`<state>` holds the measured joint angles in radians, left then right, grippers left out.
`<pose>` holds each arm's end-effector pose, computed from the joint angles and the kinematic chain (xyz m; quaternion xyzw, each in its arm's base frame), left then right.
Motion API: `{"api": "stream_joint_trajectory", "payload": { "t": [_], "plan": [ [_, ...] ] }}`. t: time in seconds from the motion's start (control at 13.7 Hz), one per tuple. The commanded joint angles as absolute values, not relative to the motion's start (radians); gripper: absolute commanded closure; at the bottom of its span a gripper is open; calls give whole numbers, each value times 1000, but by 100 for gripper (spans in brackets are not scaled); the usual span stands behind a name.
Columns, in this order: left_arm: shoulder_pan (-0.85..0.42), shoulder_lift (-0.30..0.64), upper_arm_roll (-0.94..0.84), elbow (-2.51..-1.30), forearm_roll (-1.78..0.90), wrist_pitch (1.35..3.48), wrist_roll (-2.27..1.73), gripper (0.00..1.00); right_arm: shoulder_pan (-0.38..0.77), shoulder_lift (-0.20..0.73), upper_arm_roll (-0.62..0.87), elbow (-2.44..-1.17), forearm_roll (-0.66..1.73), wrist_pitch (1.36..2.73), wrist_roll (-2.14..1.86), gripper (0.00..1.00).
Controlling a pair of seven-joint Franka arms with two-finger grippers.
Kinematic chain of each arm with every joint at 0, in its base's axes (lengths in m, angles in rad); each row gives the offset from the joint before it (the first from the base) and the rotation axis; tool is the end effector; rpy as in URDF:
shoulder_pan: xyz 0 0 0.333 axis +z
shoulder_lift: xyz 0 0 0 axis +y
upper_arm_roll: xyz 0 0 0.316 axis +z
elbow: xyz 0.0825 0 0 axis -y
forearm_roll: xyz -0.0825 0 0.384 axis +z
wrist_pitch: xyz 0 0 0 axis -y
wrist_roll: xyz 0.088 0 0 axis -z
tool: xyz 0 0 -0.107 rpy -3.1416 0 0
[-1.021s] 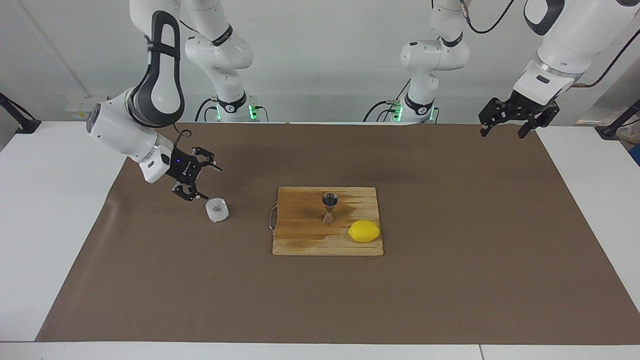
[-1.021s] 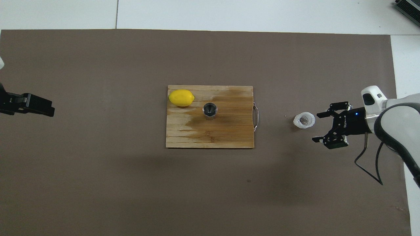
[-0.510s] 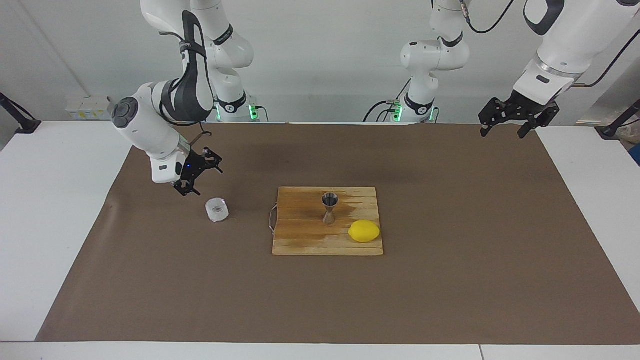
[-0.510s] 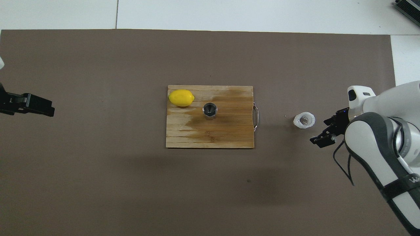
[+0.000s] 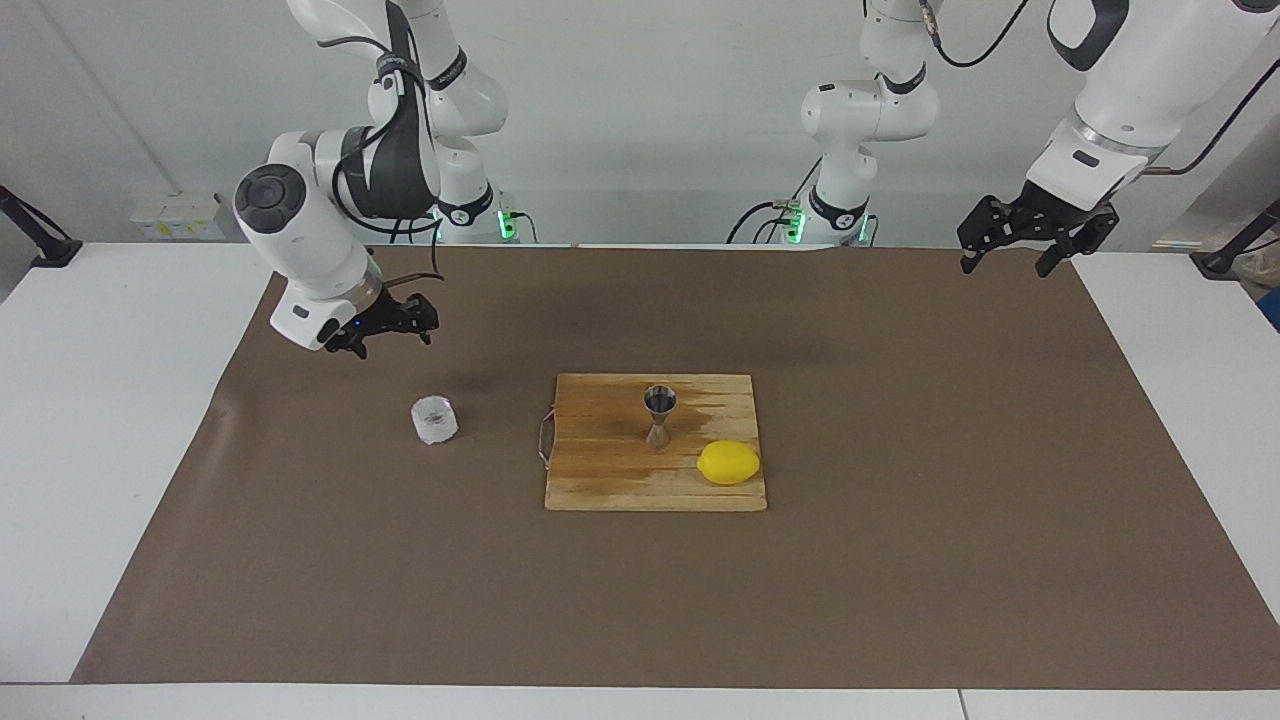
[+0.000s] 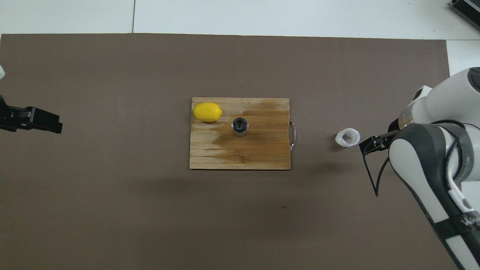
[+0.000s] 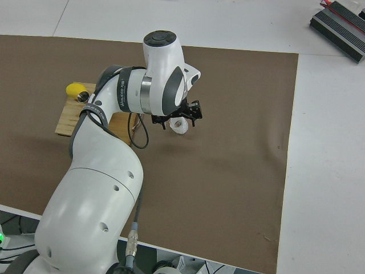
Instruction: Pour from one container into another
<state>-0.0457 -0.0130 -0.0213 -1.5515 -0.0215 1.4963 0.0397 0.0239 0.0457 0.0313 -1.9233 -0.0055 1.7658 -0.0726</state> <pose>0.5415 -0.0389 0.6343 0.9983 -0.0539 -0.0212 0.0103 0.5466 0.0295 0.4495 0.9928 0.0644 -0.1014 0.0010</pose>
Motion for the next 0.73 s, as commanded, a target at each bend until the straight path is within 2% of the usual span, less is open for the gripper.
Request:
{"api": "stream_joint_trajectory", "payload": {
  "t": [0.0, 0.29, 0.51, 0.66],
  "plan": [
    [-44, -23, -21, -1560, -9, 1488, 40, 0, 37, -10, 35, -1893, -20, 1709, 89, 0],
    [-44, -23, -21, -1560, -9, 1488, 40, 0, 35, -158, 31, -1876, 57, 1649, 89, 0],
    [-44, -23, -21, -1560, -9, 1486, 40, 0, 21, -163, 21, -1804, 46, 1589, 87, 0],
    [-43, -23, -21, -1560, -9, 1486, 40, 0, 5, -164, 12, -1792, 51, 1597, 84, 0]
  ]
}}
